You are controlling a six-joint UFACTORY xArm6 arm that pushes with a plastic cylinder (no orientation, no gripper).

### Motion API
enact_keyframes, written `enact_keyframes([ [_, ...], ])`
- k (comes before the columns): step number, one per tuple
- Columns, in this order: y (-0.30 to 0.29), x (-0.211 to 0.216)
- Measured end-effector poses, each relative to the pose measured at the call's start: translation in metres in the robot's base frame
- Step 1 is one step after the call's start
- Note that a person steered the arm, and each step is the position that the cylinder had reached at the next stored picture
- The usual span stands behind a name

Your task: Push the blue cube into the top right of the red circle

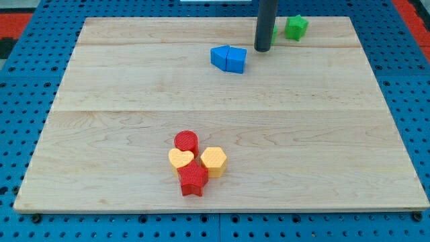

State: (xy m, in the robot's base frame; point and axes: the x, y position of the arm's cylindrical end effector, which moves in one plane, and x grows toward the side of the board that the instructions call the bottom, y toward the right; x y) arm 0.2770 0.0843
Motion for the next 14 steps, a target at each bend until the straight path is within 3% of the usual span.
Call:
enact_keyframes([
  [1,-0.045,0.009],
  [3,-0.057,0.071],
  [5,-0.001,0.075],
  [7,-0.015,0.102],
  [9,-0.064,0.07],
  [10,-0.068,0.12],
  [11,-0.06,0.139],
  [14,-0.073,0.139],
])
